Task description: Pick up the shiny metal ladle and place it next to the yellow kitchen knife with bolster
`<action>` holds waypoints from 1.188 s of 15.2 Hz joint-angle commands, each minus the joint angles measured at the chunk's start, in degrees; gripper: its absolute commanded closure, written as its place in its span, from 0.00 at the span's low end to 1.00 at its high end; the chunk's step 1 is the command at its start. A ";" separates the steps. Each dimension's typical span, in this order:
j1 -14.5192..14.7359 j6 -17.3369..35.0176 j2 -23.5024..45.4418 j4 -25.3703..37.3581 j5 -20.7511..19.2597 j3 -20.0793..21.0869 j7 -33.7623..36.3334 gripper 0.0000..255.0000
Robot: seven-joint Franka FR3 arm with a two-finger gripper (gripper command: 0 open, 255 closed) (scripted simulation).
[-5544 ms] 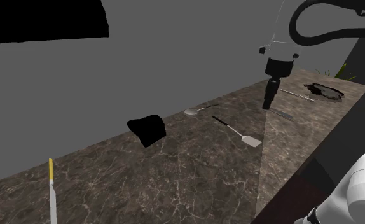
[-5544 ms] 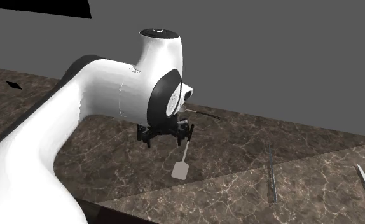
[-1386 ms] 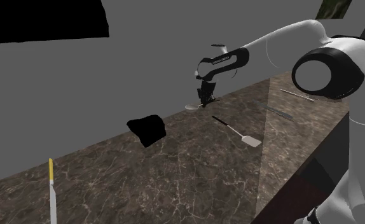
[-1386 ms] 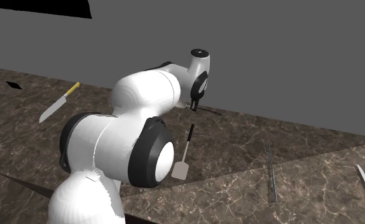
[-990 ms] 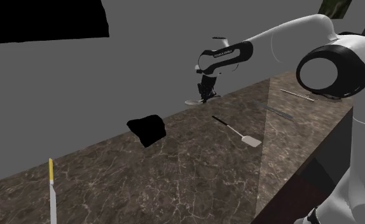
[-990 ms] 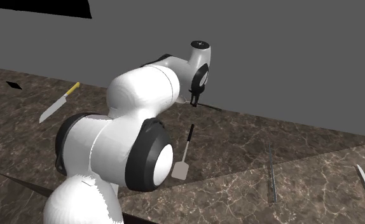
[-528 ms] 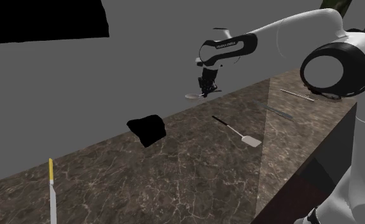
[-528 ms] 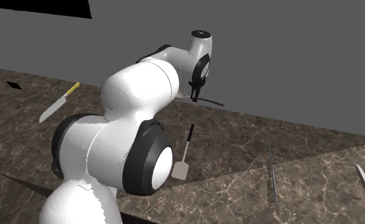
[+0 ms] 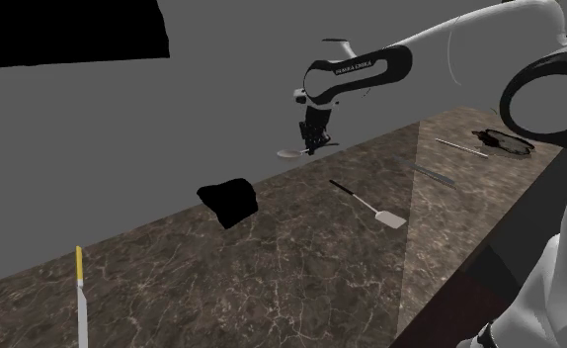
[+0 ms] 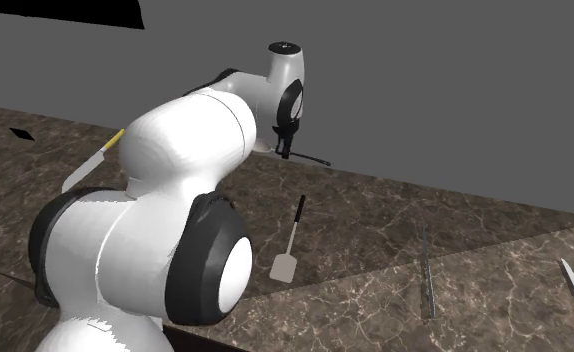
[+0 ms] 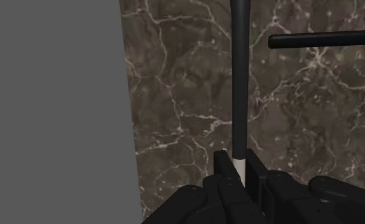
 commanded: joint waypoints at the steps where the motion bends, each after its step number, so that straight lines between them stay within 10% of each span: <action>1: 1.65 0.58 -1.17 -1.55 -0.78 0.59 2.48 1.00; 18: 15.62 2.96 -7.51 -9.70 -6.78 8.38 26.28 1.00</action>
